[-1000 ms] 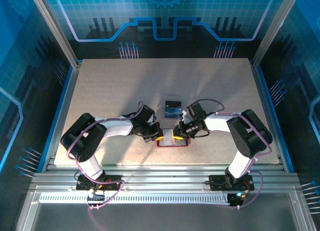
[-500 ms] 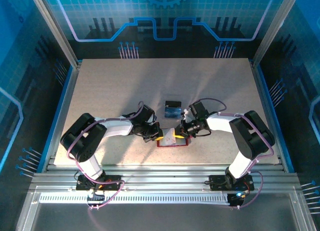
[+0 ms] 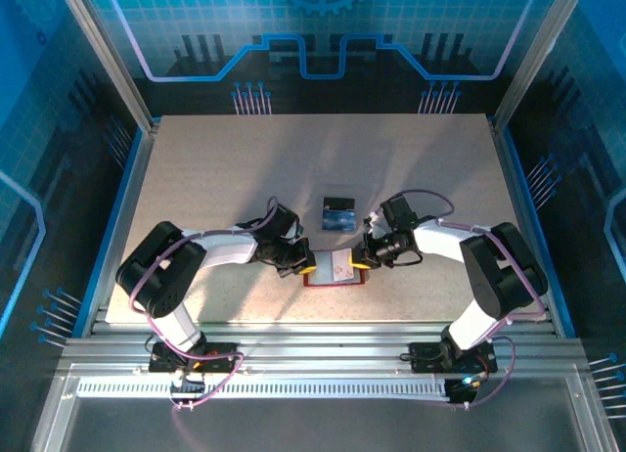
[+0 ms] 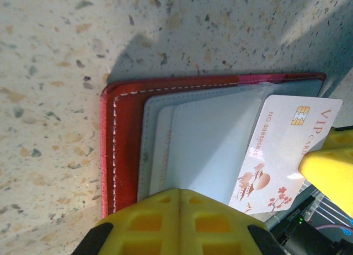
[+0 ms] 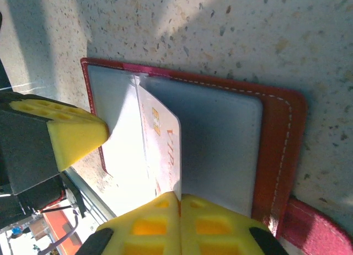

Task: Take the credit cards out of the card holder

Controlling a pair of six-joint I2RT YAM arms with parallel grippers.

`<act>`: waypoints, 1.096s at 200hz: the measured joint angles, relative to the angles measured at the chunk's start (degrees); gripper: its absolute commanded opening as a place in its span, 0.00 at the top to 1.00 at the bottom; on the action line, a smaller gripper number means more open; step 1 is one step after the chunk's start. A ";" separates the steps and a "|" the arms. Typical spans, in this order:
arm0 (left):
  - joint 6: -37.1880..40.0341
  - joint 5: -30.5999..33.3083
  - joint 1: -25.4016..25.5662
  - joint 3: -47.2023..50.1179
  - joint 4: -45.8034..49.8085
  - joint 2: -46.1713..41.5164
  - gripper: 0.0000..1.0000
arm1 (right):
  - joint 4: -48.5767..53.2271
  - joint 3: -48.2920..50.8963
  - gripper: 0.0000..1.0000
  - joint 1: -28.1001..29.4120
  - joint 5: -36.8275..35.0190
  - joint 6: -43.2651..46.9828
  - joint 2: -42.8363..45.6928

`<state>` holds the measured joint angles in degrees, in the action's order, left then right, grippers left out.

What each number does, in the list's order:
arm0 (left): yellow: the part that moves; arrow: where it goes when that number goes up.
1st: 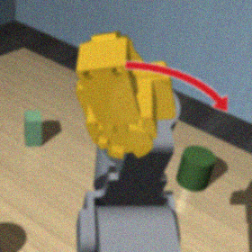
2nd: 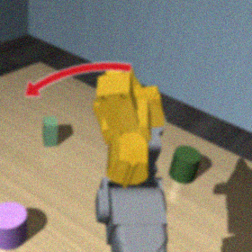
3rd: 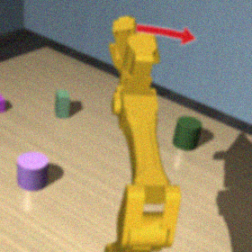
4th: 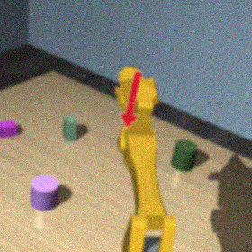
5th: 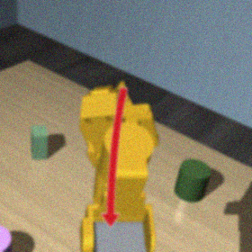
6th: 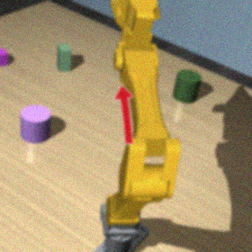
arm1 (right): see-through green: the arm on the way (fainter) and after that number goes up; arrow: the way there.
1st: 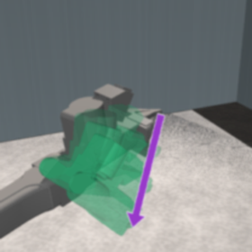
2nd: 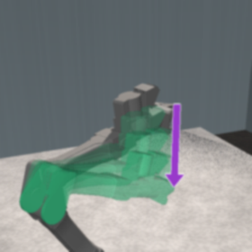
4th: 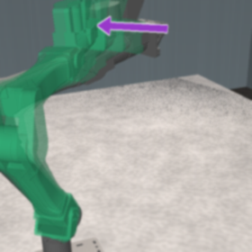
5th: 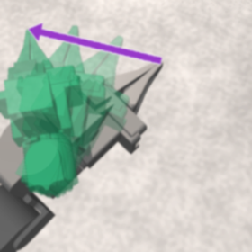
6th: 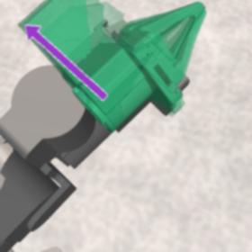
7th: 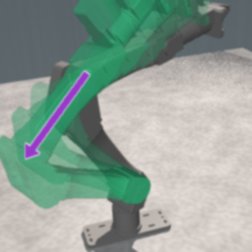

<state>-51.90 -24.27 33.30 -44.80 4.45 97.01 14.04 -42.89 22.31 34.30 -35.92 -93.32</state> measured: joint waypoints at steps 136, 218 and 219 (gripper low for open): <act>0.02 0.26 -0.20 0.00 0.76 -0.35 0.93 | 3.13 -1.46 0.94 0.04 -1.97 1.68 0.07; 1.55 2.64 -0.20 -0.50 6.54 -2.78 0.87 | 0.94 -1.49 0.94 3.28 -1.88 -1.20 0.07; 1.57 2.67 -0.20 -0.55 6.60 -2.78 0.87 | 0.92 -1.49 0.94 3.30 -1.88 -1.22 0.07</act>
<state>-50.33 -21.61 33.10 -45.34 11.05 94.24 14.96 -44.38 25.61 32.42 -37.15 -93.25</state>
